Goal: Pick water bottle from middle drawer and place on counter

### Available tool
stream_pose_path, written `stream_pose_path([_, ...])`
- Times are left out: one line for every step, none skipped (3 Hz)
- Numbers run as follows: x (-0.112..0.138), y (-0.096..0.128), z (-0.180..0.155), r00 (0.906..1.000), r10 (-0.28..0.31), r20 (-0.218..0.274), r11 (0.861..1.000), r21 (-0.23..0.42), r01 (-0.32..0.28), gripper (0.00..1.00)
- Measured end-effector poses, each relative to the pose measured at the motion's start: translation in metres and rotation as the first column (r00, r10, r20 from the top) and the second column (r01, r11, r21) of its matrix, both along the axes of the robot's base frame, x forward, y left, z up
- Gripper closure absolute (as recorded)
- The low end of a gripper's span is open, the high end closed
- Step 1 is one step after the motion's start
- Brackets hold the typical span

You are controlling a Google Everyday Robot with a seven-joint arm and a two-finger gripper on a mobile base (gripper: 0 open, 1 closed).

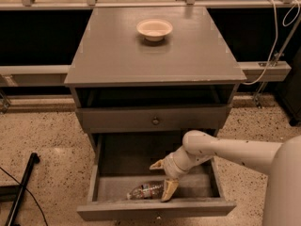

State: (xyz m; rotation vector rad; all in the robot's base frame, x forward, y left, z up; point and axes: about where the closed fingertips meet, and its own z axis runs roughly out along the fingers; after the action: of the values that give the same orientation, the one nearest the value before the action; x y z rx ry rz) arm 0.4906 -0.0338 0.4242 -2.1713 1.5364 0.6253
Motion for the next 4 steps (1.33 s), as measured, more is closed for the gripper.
stream_pose_path([0.000,0.000,0.004,1.0000,0.000,0.001,1.000,0.000,0.000,0.36])
stream_pose_path([-0.006,-0.006,0.026,0.9974,0.069,0.021,0.998,0.001,-0.069,0.18])
stream_pose_path([-0.009,-0.006,0.027,0.9967,0.080,0.016,0.997,0.000,-0.080,0.00])
stream_pose_path([-0.007,-0.006,0.018,0.9964,0.084,-0.008,0.996,-0.014,-0.084,0.00])
